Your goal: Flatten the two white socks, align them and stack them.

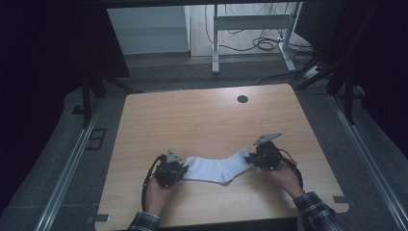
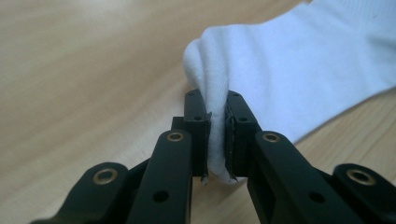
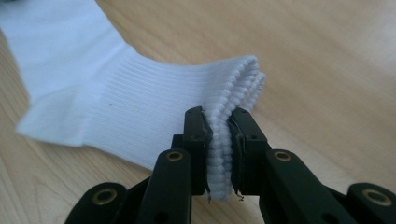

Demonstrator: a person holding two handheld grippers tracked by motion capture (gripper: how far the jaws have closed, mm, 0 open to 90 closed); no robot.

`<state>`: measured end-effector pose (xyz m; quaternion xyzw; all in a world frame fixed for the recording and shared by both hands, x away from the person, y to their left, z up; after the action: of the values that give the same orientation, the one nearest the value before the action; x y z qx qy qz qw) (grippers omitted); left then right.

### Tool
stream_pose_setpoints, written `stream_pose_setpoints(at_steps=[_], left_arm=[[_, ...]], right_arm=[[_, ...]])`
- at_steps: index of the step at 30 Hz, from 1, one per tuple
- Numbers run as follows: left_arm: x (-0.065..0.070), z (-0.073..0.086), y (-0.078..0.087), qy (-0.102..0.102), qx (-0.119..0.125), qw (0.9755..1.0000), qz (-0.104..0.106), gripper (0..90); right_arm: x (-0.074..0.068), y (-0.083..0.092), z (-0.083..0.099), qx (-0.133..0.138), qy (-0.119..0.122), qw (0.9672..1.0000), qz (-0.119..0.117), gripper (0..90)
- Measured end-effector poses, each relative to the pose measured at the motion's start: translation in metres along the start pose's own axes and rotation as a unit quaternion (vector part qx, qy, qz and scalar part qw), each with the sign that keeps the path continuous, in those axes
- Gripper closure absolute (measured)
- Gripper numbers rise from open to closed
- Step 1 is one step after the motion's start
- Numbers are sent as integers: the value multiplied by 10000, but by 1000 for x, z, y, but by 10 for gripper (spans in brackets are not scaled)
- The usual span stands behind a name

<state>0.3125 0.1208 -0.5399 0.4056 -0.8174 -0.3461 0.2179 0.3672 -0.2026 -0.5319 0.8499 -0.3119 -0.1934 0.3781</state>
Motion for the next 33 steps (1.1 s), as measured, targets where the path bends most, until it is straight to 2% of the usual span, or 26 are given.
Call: stream_pose_setpoints(at_steps=[2,3,4,5,7,11,12,13,16,18,19,23,29,33], left_arm=[[-1,-4,1,-23,59,10000,-10,817],[-2,-8,3,-52,86,9999,-13,817],[-3,-18,6,-62,160,9998,-31,816],[-3,-18,6,-62,160,9998,-31,816],[-5,-28,8,-160,208,9996,-73,816],[-12,-52,7,-210,300,9992,-156,816],[-12,-52,7,-210,300,9992,-156,816],[-15,-58,3,-196,315,9991,-199,815],[-18,-63,-3,-212,273,9991,-248,814],[-23,-65,-16,-214,184,9991,-315,813],[-23,-65,-16,-214,184,9991,-315,813],[-27,-62,-35,-147,29,9992,-372,812],[-28,-54,-47,-167,-210,9987,-433,808],[-29,-51,-49,-142,-228,9987,-426,803]], right_arm=[[0,3,-2,65,17,10000,17,773],[1,9,-7,179,26,9998,79,773],[2,12,-10,224,34,9997,87,773],[3,14,-13,273,42,9996,115,773],[5,16,-16,314,12,9994,145,773],[18,21,-30,431,-83,9987,276,773],[18,21,-30,431,-83,9987,276,773],[24,21,-35,485,-147,9982,330,772],[31,20,-39,526,-196,9979,332,771],[39,14,-42,520,-218,9978,339,770],[41,12,-42,516,-248,9977,350,769],[48,0,-39,440,-330,9978,381,767],[51,-16,-33,297,-342,9980,444,757],[53,-23,-28,229,-312,9981,486,737]])
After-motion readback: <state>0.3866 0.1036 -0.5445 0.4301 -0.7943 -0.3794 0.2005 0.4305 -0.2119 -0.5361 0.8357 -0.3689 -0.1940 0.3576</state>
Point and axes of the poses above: each handheld gripper's, and its own axes: y roughly backward along the jaws, z roughly out of its underside, x roughly to its right, the point moved 3 cm from there along -y, roughly forward along the jaws
